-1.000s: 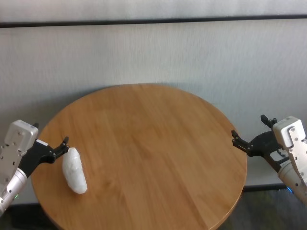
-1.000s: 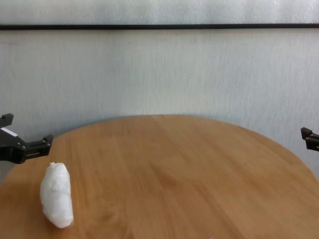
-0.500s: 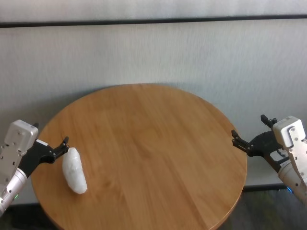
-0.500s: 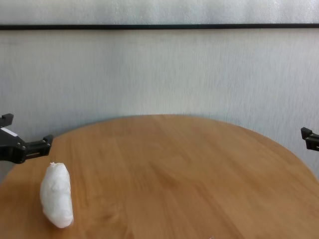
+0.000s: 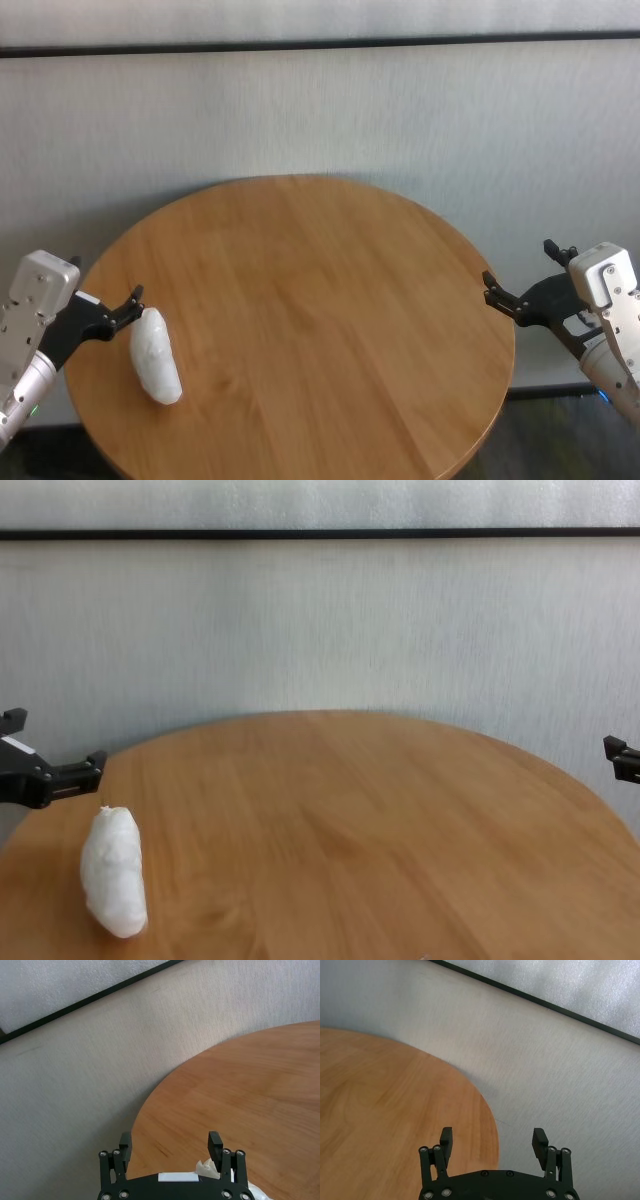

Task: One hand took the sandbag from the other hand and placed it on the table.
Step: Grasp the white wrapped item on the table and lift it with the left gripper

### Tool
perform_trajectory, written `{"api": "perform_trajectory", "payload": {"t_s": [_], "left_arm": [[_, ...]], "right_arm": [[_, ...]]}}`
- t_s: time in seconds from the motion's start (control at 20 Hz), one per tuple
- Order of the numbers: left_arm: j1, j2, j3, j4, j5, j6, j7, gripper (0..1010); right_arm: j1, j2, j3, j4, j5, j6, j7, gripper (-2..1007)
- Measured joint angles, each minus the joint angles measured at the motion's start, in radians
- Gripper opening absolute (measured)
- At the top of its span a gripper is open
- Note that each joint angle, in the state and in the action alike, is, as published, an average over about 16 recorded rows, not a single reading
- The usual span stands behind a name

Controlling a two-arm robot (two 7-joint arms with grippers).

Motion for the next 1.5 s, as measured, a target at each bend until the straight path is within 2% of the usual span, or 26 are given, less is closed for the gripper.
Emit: {"api": "perform_trajectory", "payload": {"t_s": [0.75, 0.9, 1.05, 1.2, 1.35, 1.5], "left_arm": [[0.0, 0.0, 0.0, 0.0, 0.0, 0.0, 0.0, 1000], [0.001, 0.002, -0.001, -0.008, -0.004, 0.014, -0.003, 1000], [0.007, 0.01, -0.007, -0.038, -0.018, 0.065, -0.013, 1000], [0.016, 0.022, -0.018, -0.086, -0.043, 0.144, -0.027, 1000], [0.026, 0.035, -0.033, -0.145, -0.08, 0.251, -0.044, 1000], [0.033, 0.041, -0.052, -0.205, -0.128, 0.394, -0.055, 1000]], "right_arm": [[0.0, 0.0, 0.0, 0.0, 0.0, 0.0, 0.0, 1003], [0.0, 0.0, 0.0, 0.0, 0.0, 0.0, 0.0, 1003], [0.0, 0.0, 0.0, 0.0, 0.0, 0.0, 0.0, 1003], [0.0, 0.0, 0.0, 0.0, 0.0, 0.0, 0.0, 1003], [0.0, 0.0, 0.0, 0.0, 0.0, 0.0, 0.0, 1003], [0.0, 0.0, 0.0, 0.0, 0.0, 0.0, 0.0, 1003]]}}
